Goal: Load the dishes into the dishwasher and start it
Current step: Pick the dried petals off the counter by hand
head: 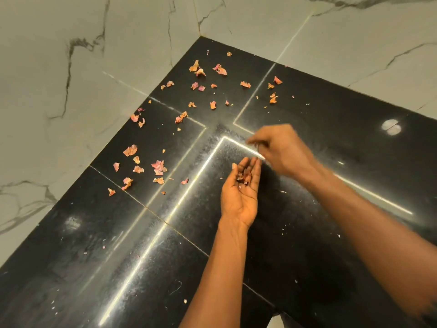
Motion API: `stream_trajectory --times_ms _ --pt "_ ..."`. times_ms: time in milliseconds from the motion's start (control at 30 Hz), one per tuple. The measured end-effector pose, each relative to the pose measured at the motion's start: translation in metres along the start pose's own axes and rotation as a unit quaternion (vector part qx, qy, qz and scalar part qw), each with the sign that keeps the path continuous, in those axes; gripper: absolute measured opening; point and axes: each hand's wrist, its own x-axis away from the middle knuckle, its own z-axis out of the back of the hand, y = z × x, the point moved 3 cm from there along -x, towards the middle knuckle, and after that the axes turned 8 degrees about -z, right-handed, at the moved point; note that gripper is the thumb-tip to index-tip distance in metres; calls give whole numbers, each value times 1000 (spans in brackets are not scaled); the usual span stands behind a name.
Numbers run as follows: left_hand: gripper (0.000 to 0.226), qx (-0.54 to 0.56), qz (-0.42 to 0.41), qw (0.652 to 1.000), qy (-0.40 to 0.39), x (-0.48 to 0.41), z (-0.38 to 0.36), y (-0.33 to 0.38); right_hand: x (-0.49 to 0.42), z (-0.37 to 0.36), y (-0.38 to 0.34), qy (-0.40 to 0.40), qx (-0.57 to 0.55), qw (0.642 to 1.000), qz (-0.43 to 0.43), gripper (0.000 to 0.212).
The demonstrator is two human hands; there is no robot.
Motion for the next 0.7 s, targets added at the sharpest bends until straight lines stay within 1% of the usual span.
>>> stream_trajectory --times_ms 67,100,167,233,333,433,500,633,667,700 --pt "27 3 0 1000 2 -1 0 -1 -43 12 23 49 -16 996 -79 28" --pt "26 3 -1 1000 3 -2 1 -1 -63 16 36 69 -4 991 -114 28" --pt "26 2 -4 1000 4 -1 2 -2 -92 19 56 76 58 985 -140 32" --pt "27 0 -5 1000 5 -1 4 -3 -109 17 63 57 115 985 -113 32" --pt "29 -5 -6 1000 -1 -2 5 -3 -117 16 61 20 172 984 -49 31" --pt "31 -2 -9 1000 1 -4 4 -2 -110 8 56 8 214 977 -9 21" --pt "31 -7 -14 1000 3 -5 5 -2 -101 0 57 11 223 975 -1 18" --pt "32 -11 -18 1000 7 -5 5 -3 -78 -13 47 -1 203 979 2 34" --pt "32 -11 -20 1000 10 -4 5 -2 -72 -14 42 -7 193 981 1 34" --pt "33 -11 -23 1000 13 -4 5 -2 -64 -14 38 -16 188 982 -10 30"
